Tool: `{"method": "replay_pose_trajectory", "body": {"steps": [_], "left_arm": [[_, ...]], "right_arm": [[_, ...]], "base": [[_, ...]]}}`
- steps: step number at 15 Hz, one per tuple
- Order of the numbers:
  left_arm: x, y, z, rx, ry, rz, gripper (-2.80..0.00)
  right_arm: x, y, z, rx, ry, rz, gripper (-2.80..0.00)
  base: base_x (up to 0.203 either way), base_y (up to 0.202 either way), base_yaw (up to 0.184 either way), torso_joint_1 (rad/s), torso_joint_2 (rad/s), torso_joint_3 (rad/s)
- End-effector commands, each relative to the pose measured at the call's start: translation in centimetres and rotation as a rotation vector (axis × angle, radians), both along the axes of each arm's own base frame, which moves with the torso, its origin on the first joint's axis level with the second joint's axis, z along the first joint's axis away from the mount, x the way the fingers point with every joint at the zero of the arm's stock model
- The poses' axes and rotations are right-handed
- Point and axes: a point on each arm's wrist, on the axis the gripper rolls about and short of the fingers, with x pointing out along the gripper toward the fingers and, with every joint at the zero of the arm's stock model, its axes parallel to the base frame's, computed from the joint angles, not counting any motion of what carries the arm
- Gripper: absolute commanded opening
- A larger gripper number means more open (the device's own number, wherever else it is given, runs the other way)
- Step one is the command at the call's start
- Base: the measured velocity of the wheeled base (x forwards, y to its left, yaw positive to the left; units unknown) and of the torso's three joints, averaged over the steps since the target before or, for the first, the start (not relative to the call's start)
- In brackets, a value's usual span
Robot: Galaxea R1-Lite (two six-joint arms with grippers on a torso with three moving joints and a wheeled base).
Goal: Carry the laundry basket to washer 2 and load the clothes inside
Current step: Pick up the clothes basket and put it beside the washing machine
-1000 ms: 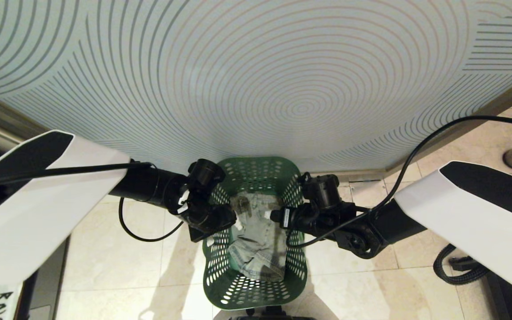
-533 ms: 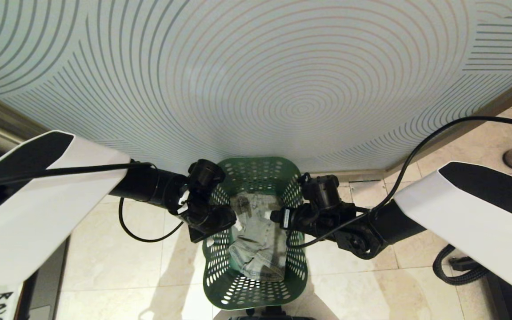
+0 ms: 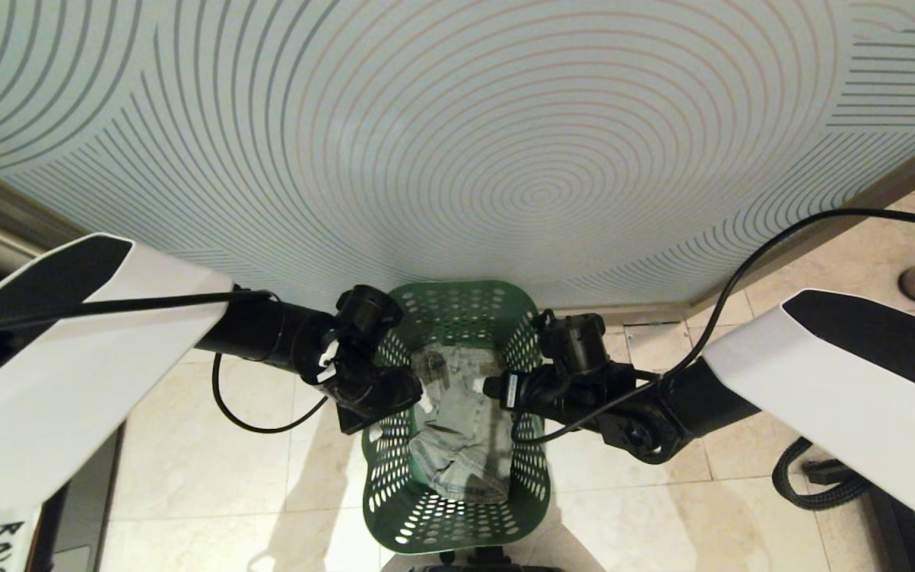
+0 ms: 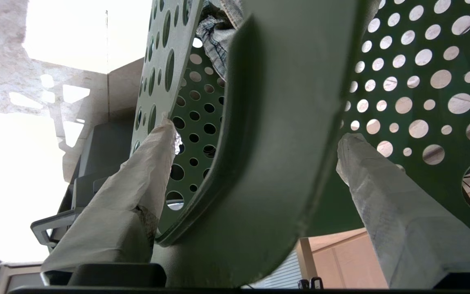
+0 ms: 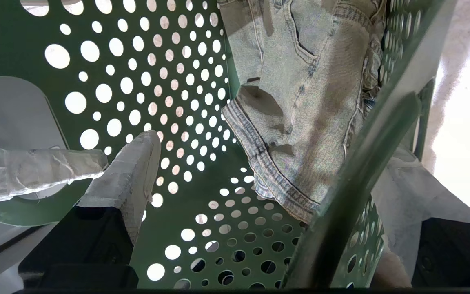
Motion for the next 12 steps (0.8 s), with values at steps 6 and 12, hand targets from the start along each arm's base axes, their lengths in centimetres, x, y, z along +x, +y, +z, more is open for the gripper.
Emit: {"method": "replay_pose_trajectory", "body": {"steps": [6, 12], "left_arm": [[0.02, -0.23, -0.36, 0.000, 0.007, 0.000, -2.80], [-0.34, -0.56, -0.38, 0.002, 0.015, -0.011, -2.80]], "right_arm": [[-0.01, -0.03, -0.23, -0.001, 0.006, -0.002, -2.80], [-0.16, -0.07, -0.38, 0.000, 0.013, -0.003, -2.80]], "base": [[0.000, 0.000, 0.000, 0.000, 0.00, 0.000], [0.000, 0.000, 0.000, 0.000, 0.00, 0.000]]}}
